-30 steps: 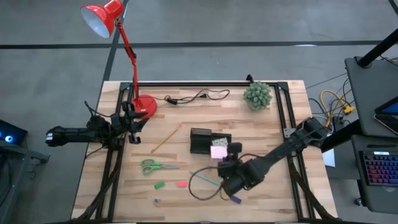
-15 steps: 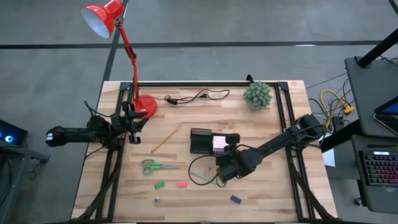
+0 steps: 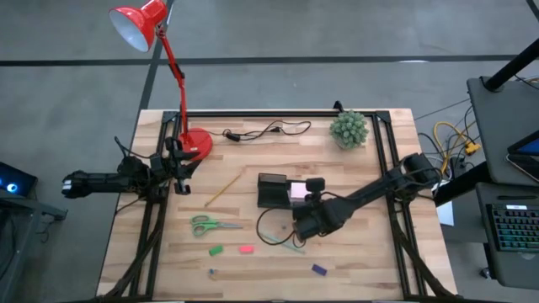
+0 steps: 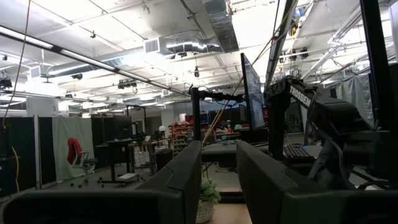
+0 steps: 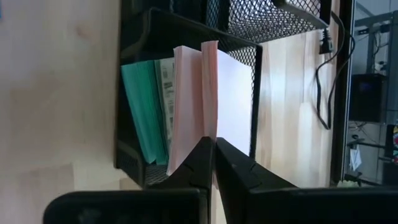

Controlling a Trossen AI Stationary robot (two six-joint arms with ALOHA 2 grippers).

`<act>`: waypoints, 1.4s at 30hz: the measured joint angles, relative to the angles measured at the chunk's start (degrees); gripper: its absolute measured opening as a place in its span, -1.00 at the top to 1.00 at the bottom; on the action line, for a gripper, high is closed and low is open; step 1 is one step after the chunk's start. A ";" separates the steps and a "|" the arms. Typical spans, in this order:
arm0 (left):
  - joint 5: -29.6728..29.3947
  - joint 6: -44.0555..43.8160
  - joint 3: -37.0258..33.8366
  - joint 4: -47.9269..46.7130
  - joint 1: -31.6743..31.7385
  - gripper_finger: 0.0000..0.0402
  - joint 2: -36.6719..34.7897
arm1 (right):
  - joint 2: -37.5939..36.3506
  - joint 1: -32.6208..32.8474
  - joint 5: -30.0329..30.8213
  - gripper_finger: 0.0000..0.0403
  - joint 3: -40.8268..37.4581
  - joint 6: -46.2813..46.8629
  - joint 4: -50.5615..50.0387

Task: Pick and place office supplies into organizer
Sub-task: Put the pink sticky notes into the black desk organizer, then put the blue eraser into the black desk organizer

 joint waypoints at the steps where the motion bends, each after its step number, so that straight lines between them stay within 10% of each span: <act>1: 0.00 0.00 -0.02 -0.02 0.02 0.56 0.00 | 0.00 -0.14 0.00 0.96 -0.08 -0.24 0.51; 42: -0.01 1.33 0.00 -0.02 0.01 0.56 0.00 | -0.22 -1.74 -1.97 0.66 3.25 -2.55 0.83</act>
